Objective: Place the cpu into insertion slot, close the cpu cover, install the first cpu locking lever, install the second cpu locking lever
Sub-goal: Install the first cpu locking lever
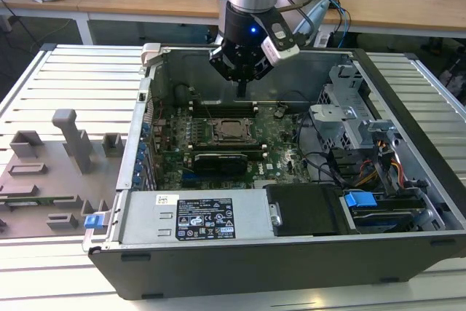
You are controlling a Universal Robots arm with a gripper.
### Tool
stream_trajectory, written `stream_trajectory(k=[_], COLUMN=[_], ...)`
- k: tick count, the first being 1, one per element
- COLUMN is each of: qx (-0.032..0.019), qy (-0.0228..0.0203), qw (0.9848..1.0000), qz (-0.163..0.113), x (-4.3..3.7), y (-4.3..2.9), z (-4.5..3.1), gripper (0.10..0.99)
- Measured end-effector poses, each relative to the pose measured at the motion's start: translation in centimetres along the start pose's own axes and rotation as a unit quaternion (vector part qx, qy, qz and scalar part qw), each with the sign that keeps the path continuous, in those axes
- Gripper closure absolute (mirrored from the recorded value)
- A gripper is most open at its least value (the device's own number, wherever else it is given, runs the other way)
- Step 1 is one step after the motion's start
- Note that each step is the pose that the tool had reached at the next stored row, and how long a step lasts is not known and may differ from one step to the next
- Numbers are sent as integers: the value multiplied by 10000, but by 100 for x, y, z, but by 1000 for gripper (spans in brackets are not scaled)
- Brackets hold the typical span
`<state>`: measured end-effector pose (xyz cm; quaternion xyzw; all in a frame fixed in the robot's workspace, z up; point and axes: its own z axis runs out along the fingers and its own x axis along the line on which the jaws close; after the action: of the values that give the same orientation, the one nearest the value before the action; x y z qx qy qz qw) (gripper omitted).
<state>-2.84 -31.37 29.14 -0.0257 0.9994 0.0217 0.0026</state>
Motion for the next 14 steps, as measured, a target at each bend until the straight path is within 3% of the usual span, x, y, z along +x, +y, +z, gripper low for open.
stream_trajectory(k=[3,14], qx=[-1,0], qy=[0,-3], qw=[10000,10000], qz=[-1,-1], x=[19,246], y=[1,13], z=[0,-1], gripper=[980,980])
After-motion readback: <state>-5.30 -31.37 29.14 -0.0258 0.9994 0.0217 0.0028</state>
